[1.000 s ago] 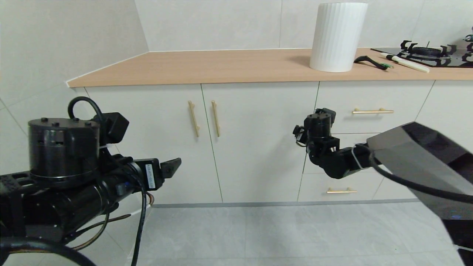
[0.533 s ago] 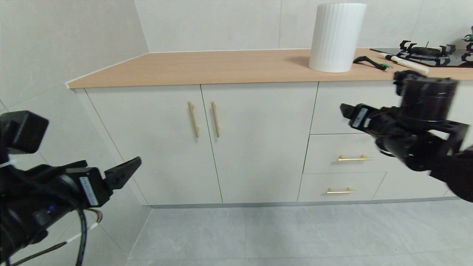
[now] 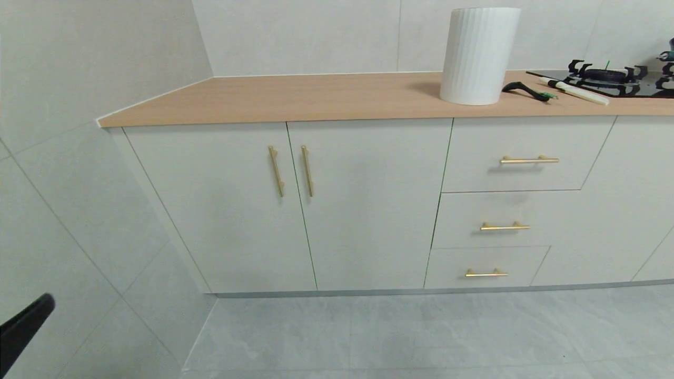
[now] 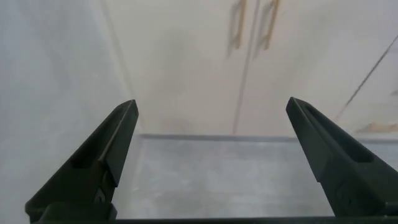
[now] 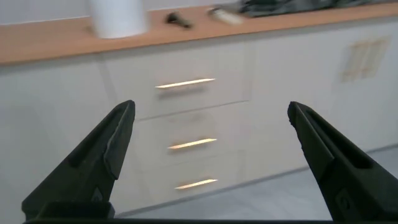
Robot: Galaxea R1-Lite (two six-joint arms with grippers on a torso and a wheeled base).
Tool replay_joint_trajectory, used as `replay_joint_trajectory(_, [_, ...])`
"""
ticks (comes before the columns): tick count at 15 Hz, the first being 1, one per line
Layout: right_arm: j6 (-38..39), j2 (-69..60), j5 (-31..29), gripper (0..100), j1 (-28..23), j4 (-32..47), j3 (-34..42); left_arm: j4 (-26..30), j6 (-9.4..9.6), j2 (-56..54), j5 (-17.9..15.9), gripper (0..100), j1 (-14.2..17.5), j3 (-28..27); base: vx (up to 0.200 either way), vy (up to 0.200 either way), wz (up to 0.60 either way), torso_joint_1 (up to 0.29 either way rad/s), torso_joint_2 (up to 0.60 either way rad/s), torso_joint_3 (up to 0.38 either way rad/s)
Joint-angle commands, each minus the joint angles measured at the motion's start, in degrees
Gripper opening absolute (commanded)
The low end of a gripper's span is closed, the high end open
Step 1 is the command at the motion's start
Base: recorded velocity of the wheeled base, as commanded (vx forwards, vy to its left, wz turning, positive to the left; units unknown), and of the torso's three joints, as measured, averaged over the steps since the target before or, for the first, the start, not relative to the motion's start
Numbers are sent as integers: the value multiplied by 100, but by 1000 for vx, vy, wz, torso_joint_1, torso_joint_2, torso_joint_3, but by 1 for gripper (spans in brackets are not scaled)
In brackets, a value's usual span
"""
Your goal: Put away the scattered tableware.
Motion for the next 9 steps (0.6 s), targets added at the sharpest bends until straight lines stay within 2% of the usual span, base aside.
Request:
replay_joint_trajectory(1, [-705,-2968,139,100,-1059,1759,683,1067,374,-1740,-76,100,467,75,0,0,0,0,0,0])
replay_joint_trajectory(2, [-714,-3187,192,100,-1077,2031,675,1181,392,-1872,-111,100,520,75,0,0,0,0,0,0])
replay_joint_trajectory(3, [-670,-3469,157,100,-1129,2479,736,1515,488,-2285,-217,100,740,84,0,0,0,0,0,0])
replay_joint_trajectory(5, [-714,-3504,-353,100,-1367,2409,982,1743,778,-2707,-234,100,1074,215,0,0,0,0,0,0])
replay_joint_trajectory(6, [-819,-3750,-203,100,-1709,2532,1123,1699,805,-2716,-147,100,1258,365,0,0,0,0,0,0])
replay_joint_trajectory(8, [-881,-3987,-63,100,-1797,2664,1334,1524,664,-2716,91,100,1399,541,0,0,0,0,0,0])
replay_joint_trajectory(9, [-846,-4031,-133,100,-1780,2638,1474,1436,585,-2839,64,100,1821,716,0,0,0,0,0,0])
